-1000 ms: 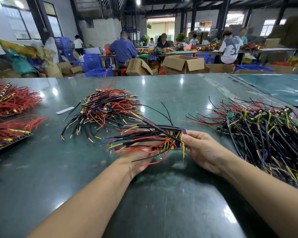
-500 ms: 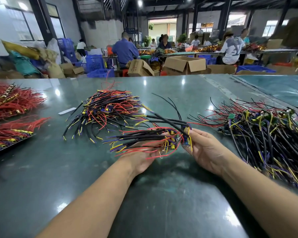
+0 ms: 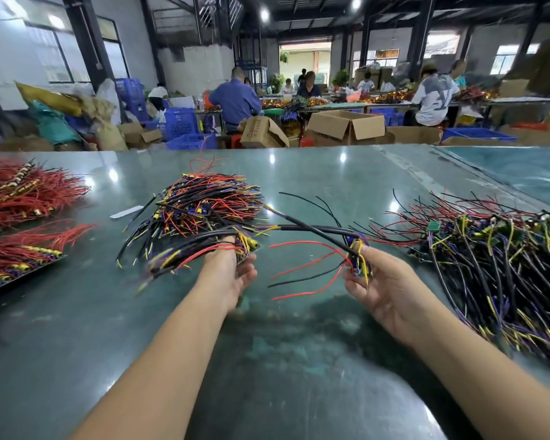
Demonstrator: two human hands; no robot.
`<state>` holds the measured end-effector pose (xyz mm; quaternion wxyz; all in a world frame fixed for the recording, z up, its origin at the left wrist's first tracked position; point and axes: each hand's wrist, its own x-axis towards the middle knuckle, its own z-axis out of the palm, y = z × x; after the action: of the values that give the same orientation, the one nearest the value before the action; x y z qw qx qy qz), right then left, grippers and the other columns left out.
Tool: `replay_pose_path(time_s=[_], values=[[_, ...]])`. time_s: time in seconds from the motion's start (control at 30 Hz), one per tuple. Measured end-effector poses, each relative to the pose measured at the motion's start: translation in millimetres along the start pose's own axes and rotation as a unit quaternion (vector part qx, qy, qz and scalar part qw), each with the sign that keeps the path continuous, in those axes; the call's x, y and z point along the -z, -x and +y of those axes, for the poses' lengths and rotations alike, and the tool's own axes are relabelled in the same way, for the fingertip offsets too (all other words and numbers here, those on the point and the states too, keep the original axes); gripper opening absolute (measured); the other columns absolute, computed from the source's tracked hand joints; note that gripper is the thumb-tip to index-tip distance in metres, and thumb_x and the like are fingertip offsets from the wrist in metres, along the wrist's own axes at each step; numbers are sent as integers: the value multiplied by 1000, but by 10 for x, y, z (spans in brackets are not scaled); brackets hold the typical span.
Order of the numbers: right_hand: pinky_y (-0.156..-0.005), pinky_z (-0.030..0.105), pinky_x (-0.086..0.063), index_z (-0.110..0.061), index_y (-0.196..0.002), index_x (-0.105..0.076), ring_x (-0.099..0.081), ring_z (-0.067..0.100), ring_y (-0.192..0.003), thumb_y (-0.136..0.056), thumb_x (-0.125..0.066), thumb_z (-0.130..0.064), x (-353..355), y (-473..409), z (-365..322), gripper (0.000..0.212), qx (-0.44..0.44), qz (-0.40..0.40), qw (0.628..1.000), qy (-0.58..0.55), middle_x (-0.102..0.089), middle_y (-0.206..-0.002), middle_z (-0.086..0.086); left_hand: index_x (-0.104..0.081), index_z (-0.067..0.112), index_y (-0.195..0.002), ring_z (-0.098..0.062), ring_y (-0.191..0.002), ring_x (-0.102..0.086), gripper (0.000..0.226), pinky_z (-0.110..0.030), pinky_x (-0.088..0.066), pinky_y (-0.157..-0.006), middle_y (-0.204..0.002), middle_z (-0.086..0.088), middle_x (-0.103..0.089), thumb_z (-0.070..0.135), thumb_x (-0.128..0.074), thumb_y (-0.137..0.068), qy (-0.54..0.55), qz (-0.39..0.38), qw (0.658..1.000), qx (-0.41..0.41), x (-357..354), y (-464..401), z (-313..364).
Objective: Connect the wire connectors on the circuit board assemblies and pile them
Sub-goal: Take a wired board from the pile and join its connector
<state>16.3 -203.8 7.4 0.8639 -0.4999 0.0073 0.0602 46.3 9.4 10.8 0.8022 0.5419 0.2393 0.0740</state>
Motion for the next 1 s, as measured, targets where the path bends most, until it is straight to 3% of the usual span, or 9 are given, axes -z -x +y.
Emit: replay_pose_path(time_s=[0.2,0.37,0.5,0.57,0.67,0.73,0.8,0.87,1.0], values=[[-44,17,-50,-9,-80,-62,-58,10,-44,-90,-56,-17,-52,72,-34,14,-26,49,998,-34,-62,-56,0,-44,16,-71,1,-25,-32,31,-6,-20,-28,-65,3,-38,31,-45,-99,47,-49,997,28,75,6,81],[-43,16,-50,-11,-78,-62,-58,7,-41,-92,-57,-25,-123,96,12,19,-55,89,993,-59,-64,-54,-2,-52,21,-74,2,-41,-50,25,-8,-47,-48,-62,9,-55,6,-56,-94,221,37,968,-111,131,-31,144],[-38,14,-45,-8,-78,-58,-50,7,-36,-99,-46,-28,-128,86,2,31,-85,97,989,-66,-62,-55,2,-52,7,-80,-7,-70,-59,19,-20,-52,-79,-82,-7,-54,5,-46,-98,131,21,983,-131,196,-94,118],[-36,14,-39,-8,-77,-54,-42,8,-35,-99,-41,-25,-125,81,-22,31,-101,98,986,-87,-55,-57,4,-58,-6,-101,-23,-103,-59,28,-24,-36,-99,-106,-24,-61,16,-42,-101,149,60,982,-101,220,-155,114],[-39,18,-36,-7,-78,-51,-37,12,-43,-95,-35,-19,-124,90,-54,26,-112,86,985,-100,-49,-60,6,-43,14,-137,-12,-136,-34,42,1,-7,-95,-146,-13,-38,31,-23,-104,47,59,993,-93,165,-42,81],[-42,21,-35,-6,-78,-50,-36,14,-47,-89,-32,-14,-130,104,-55,23,-114,73,985,-106,-50,-59,7,-45,32,-114,7,-113,-50,21,6,-21,-93,-132,-4,-43,23,-28,-105,126,-16,992,-26,163,-87,115],[-42,21,-36,-5,-81,-51,-36,14,-49,-88,-31,-12,-148,114,-52,22,-110,70,986,-101,-51,-60,8,-50,20,-88,-6,-81,-58,21,-9,-51,-71,-101,-2,-54,14,-37,-103,173,-43,980,-85,158,-35,130],[-47,21,-37,-5,-83,-53,-37,14,-51,-90,-34,-11,-173,128,-51,21,-99,71,988,-95,-53,-64,8,-51,12,-81,-12,-64,-51,25,-17,-53,-49,-79,-4,-52,20,-39,-101,202,-22,978,-42,155,-54,161],[-57,23,-38,-4,-84,-57,-44,14,-54,-96,-39,-13,-207,154,-66,23,-68,74,988,-115,-58,-70,10,-52,12,-76,-8,-43,-39,26,-15,-43,-39,-71,-2,-50,21,-42,-98,181,-11,983,4,133,-61,146]])
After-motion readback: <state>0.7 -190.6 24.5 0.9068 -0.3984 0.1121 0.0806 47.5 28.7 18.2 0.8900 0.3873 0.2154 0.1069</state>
